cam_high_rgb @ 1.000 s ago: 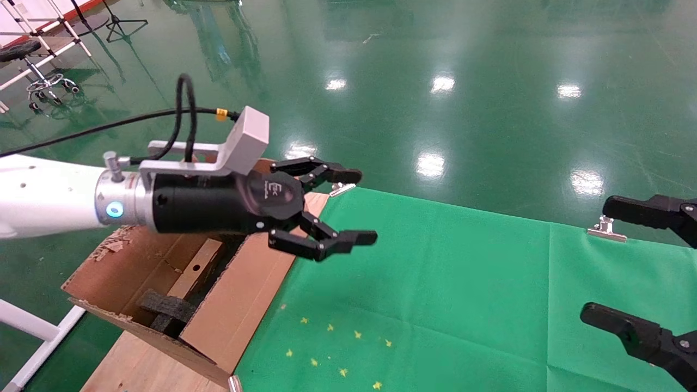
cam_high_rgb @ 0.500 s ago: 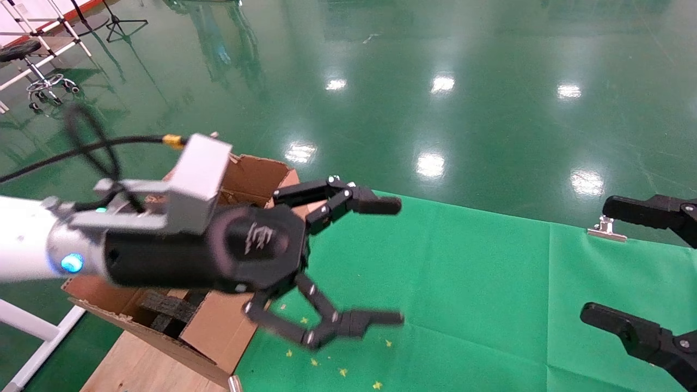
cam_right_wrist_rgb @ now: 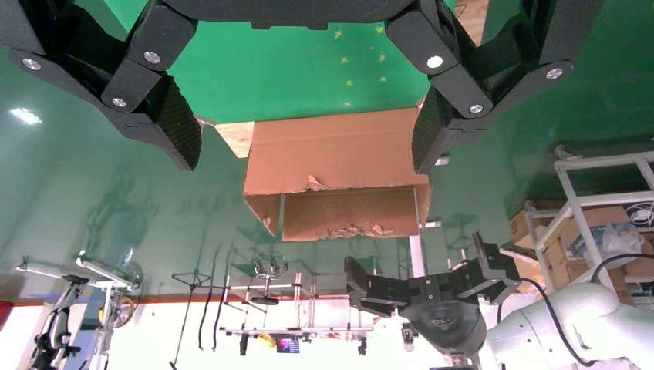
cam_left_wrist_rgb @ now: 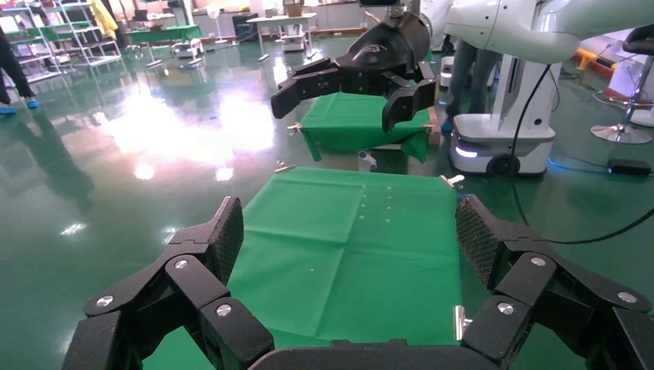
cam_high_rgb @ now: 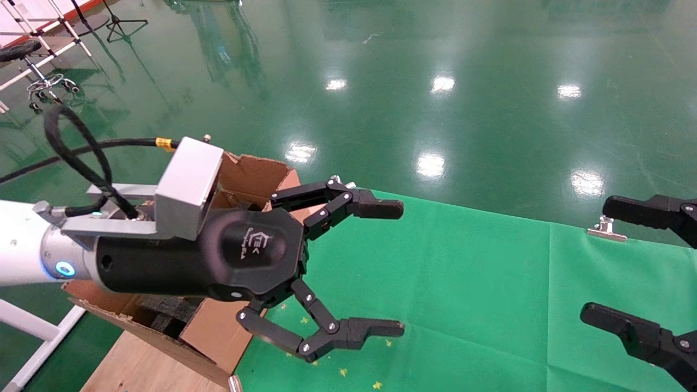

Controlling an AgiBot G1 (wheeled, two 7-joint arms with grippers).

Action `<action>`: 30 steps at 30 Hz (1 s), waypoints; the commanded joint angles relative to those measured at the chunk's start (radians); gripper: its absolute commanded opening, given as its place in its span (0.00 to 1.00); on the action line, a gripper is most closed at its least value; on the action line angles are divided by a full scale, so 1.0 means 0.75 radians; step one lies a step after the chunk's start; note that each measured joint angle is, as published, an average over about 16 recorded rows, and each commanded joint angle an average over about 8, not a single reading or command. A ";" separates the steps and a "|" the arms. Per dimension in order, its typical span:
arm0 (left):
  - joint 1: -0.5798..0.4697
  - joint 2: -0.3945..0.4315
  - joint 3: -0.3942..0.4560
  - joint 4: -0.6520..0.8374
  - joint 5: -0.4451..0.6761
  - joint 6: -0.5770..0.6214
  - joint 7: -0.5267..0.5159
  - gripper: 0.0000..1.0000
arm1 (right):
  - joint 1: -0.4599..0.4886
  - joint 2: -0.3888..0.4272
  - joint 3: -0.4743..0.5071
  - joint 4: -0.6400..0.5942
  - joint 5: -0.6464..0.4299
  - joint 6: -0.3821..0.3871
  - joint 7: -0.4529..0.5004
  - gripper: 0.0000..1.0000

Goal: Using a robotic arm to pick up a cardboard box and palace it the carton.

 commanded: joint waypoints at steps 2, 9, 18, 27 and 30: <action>-0.006 0.001 0.004 0.006 0.006 -0.001 -0.001 1.00 | 0.000 0.000 0.000 0.000 0.000 0.000 0.000 1.00; -0.013 0.002 0.009 0.015 0.014 -0.003 -0.003 1.00 | 0.000 0.000 0.000 0.000 0.000 0.000 0.000 1.00; -0.018 0.003 0.013 0.020 0.020 -0.004 -0.004 1.00 | 0.000 0.000 0.000 0.000 0.000 0.000 0.000 1.00; -0.020 0.004 0.015 0.023 0.022 -0.005 -0.004 1.00 | 0.000 0.000 0.000 0.000 0.000 0.000 0.000 1.00; -0.021 0.004 0.015 0.023 0.022 -0.005 -0.005 1.00 | 0.000 0.000 0.000 0.000 0.000 0.000 0.000 1.00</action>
